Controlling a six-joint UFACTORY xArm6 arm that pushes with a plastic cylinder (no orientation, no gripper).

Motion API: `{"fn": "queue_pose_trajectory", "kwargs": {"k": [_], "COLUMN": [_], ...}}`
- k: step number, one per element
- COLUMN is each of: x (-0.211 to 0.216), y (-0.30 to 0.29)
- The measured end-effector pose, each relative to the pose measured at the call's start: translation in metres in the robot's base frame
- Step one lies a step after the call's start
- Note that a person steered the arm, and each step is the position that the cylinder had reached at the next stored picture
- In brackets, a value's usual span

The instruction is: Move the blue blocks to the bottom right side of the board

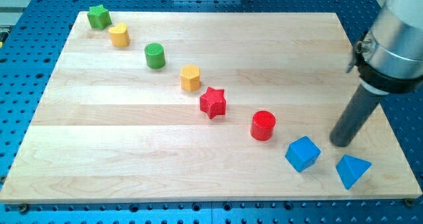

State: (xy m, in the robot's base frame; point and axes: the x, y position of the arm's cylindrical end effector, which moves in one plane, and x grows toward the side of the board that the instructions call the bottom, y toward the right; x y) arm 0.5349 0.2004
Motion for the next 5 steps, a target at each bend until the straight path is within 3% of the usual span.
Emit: {"fn": "queue_pose_trajectory", "kwargs": {"k": [3, 5], "x": [0.03, 0.051], "y": [-0.05, -0.006]}}
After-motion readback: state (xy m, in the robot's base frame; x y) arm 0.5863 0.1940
